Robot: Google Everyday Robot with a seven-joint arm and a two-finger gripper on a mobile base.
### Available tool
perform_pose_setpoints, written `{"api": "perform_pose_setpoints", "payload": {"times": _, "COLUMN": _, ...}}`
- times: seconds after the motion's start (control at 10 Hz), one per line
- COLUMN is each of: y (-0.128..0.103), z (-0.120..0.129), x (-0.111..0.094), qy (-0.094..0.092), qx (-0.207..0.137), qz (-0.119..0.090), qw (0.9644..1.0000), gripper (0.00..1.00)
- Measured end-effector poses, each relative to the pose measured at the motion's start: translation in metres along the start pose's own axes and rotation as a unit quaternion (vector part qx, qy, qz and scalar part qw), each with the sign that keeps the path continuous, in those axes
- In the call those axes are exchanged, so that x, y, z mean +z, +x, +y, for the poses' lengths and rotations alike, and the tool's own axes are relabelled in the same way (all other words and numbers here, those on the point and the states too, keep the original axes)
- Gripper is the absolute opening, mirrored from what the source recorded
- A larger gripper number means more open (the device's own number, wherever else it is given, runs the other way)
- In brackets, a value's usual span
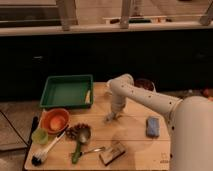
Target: Wipe table surface with towel
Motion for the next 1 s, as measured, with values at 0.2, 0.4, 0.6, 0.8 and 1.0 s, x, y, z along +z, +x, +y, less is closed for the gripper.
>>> {"api": "perform_pose_setpoints", "payload": {"times": 0.2, "y": -0.026, "z": -0.017, "x": 0.000, "qy": 0.011, "qx": -0.032, "qz": -0.014, "qw": 0.9993, "gripper": 0.00}}
{"api": "perform_pose_setpoints", "payload": {"times": 0.4, "y": -0.052, "z": -0.013, "x": 0.001, "qy": 0.014, "qx": -0.062, "qz": -0.035, "qw": 0.9974, "gripper": 0.00}}
{"api": "perform_pose_setpoints", "payload": {"times": 0.6, "y": -0.069, "z": 0.011, "x": -0.001, "qy": 0.009, "qx": -0.078, "qz": -0.050, "qw": 0.9956, "gripper": 0.00}}
{"api": "perform_pose_setpoints", "payload": {"times": 0.8, "y": -0.066, "z": 0.035, "x": -0.002, "qy": -0.005, "qx": -0.074, "qz": -0.052, "qw": 0.9958, "gripper": 0.00}}
{"api": "perform_pose_setpoints", "payload": {"times": 1.0, "y": -0.040, "z": 0.051, "x": -0.004, "qy": -0.019, "qx": -0.047, "qz": -0.032, "qw": 0.9982, "gripper": 0.00}}
